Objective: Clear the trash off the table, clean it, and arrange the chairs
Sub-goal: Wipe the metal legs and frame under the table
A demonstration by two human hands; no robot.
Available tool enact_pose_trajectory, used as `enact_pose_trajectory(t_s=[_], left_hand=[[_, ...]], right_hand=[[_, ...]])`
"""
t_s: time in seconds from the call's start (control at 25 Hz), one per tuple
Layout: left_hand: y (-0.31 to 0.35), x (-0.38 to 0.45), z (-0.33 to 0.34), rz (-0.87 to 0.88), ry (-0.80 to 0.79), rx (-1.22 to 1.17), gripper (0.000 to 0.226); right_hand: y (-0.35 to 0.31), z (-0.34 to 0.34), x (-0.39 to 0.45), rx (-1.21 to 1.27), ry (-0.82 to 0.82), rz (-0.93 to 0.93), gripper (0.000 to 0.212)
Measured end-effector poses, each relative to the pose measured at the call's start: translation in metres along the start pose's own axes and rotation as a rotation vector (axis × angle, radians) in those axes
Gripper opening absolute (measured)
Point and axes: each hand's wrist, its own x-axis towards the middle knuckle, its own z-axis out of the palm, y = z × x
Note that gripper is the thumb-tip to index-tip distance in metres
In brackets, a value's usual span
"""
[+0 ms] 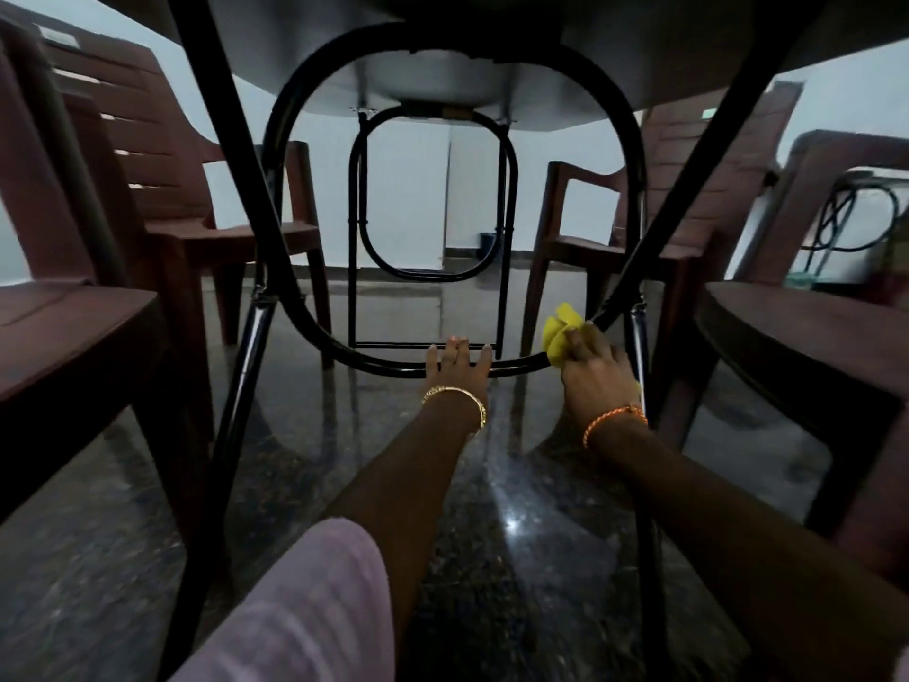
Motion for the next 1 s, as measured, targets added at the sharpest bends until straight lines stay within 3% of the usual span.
enact_pose_trajectory(t_s=[0.12,0.2,0.28,0.36,0.44,0.56,0.68,0.84,1.0], left_hand=[[-0.001,0.006,-0.003,0.027,-0.089,-0.063,0.084],[-0.002,0.008,0.001,0.023,-0.142,-0.065,0.087],[-0.007,0.011,0.005,-0.03,-0.181,-0.072,0.09],[-0.007,0.016,0.009,-0.034,-0.207,-0.072,0.092],[-0.002,0.019,0.009,-0.027,-0.202,-0.047,0.092],[0.001,0.023,0.006,-0.045,-0.183,-0.065,0.093],[0.001,0.024,0.004,-0.046,-0.211,-0.061,0.096],[0.0,0.026,0.006,-0.041,-0.203,-0.041,0.096],[-0.001,0.021,0.005,-0.04,-0.181,-0.033,0.095]], right_hand=[[-0.005,-0.032,-0.015,0.343,0.248,0.124,0.043],[-0.016,-0.055,-0.024,0.422,0.524,0.064,0.049],[-0.023,-0.078,-0.026,0.446,0.79,0.075,0.069],[-0.016,-0.106,-0.017,0.452,0.989,0.144,0.087],[0.001,-0.137,-0.001,0.458,1.106,0.194,0.088],[0.016,-0.167,0.027,0.455,1.115,0.13,0.078],[0.027,-0.17,0.052,0.407,0.991,0.001,0.068],[0.03,-0.157,0.06,0.432,0.932,-0.059,0.073],[0.03,-0.128,0.052,0.339,0.815,0.041,0.088]])
